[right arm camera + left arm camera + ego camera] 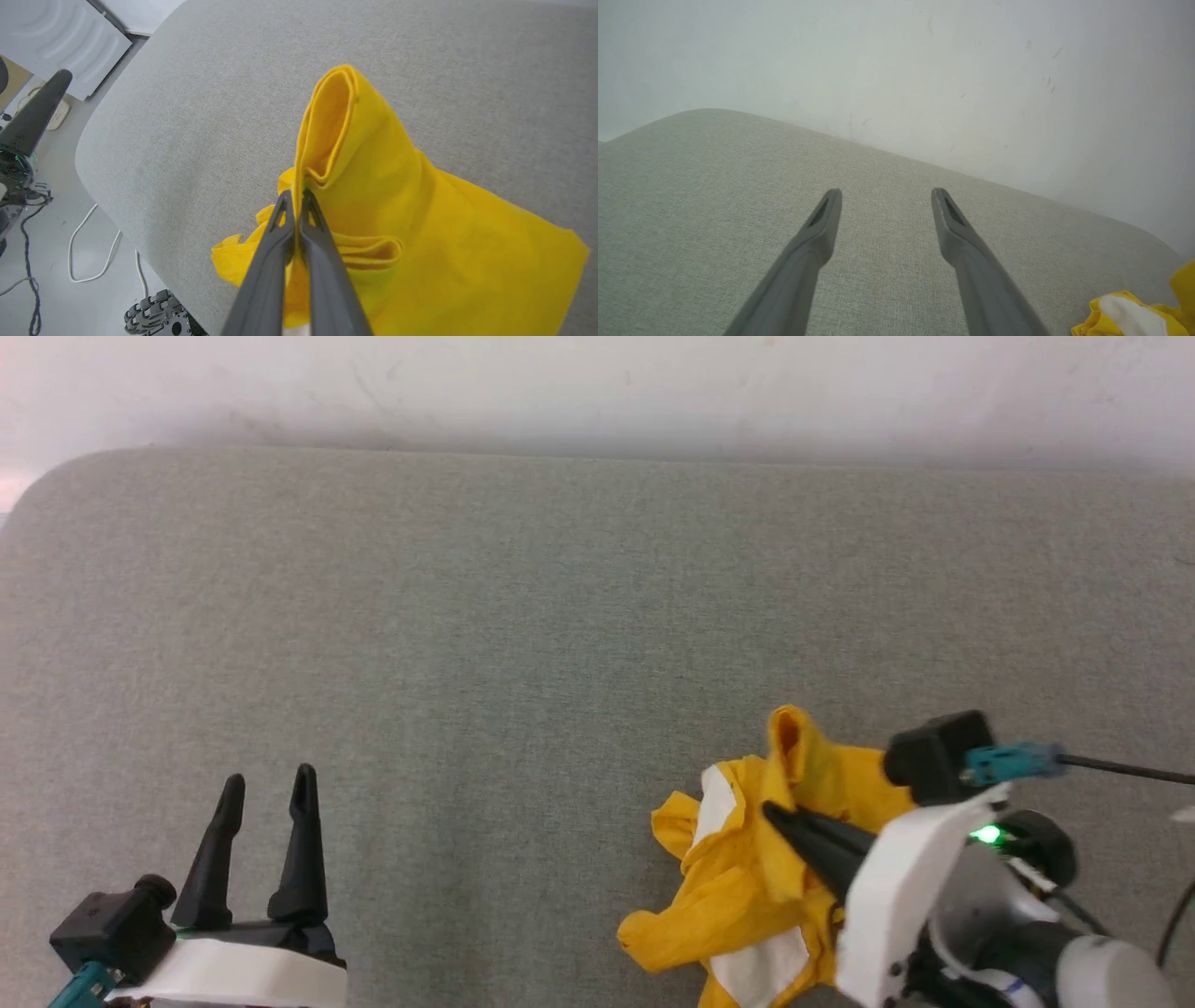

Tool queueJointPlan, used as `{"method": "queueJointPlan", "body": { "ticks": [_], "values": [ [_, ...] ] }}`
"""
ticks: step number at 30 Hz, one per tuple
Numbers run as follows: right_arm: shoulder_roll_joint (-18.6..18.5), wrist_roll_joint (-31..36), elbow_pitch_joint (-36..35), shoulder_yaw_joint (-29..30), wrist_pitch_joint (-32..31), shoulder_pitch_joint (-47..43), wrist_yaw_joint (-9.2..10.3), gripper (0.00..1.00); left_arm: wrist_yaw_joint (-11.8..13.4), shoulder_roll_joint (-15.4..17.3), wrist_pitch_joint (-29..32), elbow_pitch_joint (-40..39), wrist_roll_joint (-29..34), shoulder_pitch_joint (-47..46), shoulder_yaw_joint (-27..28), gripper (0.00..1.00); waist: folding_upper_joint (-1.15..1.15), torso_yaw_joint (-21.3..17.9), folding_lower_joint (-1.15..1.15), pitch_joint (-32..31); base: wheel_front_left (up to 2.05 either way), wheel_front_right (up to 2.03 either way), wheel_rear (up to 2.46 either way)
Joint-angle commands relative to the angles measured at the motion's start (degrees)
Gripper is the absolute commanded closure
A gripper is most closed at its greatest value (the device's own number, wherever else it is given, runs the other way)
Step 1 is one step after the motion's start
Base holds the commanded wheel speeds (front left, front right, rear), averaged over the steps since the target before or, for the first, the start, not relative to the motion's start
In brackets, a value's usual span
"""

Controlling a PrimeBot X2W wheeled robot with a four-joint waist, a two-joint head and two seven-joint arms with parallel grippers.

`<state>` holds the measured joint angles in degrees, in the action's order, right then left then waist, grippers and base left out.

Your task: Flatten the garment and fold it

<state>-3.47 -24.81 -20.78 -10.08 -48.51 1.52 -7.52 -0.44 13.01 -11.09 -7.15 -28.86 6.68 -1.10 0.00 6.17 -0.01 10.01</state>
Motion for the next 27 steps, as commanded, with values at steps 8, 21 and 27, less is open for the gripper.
{"method": "queueJointPlan", "body": {
  "ticks": [8, 21, 27],
  "values": [
    [0.41, 0.13, 4.45, -6.05, -0.85, 1.83, 0.03, 1.0, -0.11, -0.47, 0.28, 0.91, -0.79, -0.13, -1.24, 0.0, 0.0, 3.23, 0.01, -0.68, 0.0, 0.0, 0.0],
    [0.57, 0.87, 10.01, -4.09, 4.12, 2.53, 0.03, 0.0, -0.29, -0.76, -0.05, 2.38, -1.27, -1.51, -2.1, 0.0, 0.0, 4.65, 0.01, -0.41, 0.0, 0.0, 0.0],
    [0.58, 5.15, 4.97, 3.25, 6.75, 2.98, 0.03, 0.0, -0.07, -0.37, -0.24, 2.09, -1.39, -2.02, -1.75, 0.0, 0.0, 3.45, 0.01, -0.37, 0.0, 0.0, 0.0]
  ]
}}
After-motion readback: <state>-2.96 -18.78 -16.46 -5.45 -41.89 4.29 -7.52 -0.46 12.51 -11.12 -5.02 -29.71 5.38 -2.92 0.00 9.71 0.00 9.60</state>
